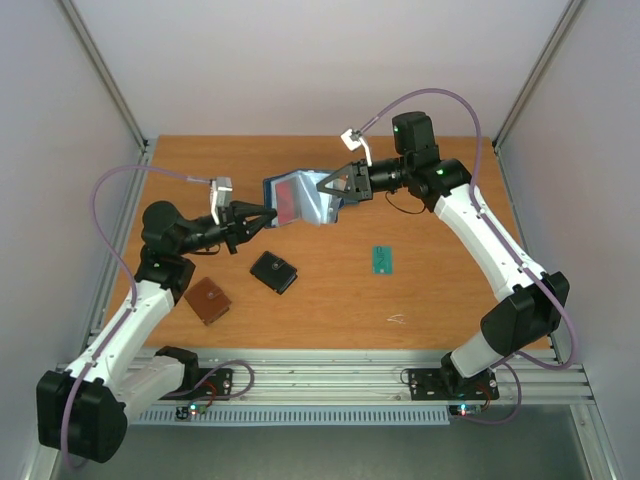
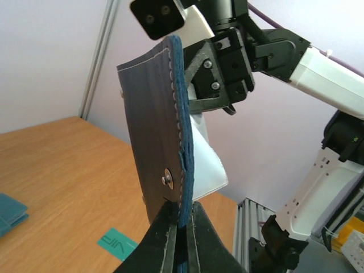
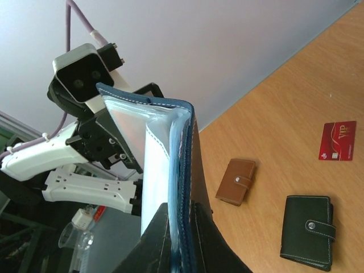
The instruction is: Take the credit cards out of the card holder
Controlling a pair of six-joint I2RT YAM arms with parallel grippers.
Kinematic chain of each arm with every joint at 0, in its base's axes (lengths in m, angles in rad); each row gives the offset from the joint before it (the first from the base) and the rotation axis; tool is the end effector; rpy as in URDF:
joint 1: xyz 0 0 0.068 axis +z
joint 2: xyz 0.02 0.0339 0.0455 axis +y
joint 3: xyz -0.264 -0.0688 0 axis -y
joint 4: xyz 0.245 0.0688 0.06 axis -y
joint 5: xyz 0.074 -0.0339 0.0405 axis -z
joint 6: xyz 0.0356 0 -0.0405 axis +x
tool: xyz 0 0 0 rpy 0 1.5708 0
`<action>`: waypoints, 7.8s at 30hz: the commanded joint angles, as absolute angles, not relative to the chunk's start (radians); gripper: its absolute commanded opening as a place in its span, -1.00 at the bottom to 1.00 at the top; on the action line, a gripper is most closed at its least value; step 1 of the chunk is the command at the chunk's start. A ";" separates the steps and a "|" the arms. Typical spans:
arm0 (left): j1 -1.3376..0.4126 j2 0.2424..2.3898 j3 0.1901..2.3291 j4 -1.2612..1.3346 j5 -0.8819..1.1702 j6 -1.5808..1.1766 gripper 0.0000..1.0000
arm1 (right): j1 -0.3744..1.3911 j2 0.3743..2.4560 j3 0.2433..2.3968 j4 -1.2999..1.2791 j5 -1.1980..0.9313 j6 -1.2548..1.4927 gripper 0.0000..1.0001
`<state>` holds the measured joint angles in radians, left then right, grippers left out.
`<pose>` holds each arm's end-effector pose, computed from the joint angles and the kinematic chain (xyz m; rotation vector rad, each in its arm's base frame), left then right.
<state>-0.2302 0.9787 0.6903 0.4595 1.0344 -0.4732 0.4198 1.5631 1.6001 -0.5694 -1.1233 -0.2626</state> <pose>0.2028 -0.0790 0.3361 0.7392 1.4457 -1.2690 0.2952 0.1669 0.4011 -1.2624 1.5408 1.2599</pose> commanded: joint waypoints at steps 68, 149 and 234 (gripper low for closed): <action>-0.306 0.939 0.749 0.220 0.572 -0.228 -0.59 | 0.548 1.706 1.688 -0.475 -1.134 -0.190 -0.98; -0.266 0.841 0.852 0.087 0.806 -0.552 -0.31 | 0.656 1.500 1.508 -0.500 -0.772 -0.168 -0.97; -0.234 0.815 0.799 0.366 1.012 -0.582 0.50 | 0.512 1.587 1.835 -0.861 -1.103 -0.458 -0.98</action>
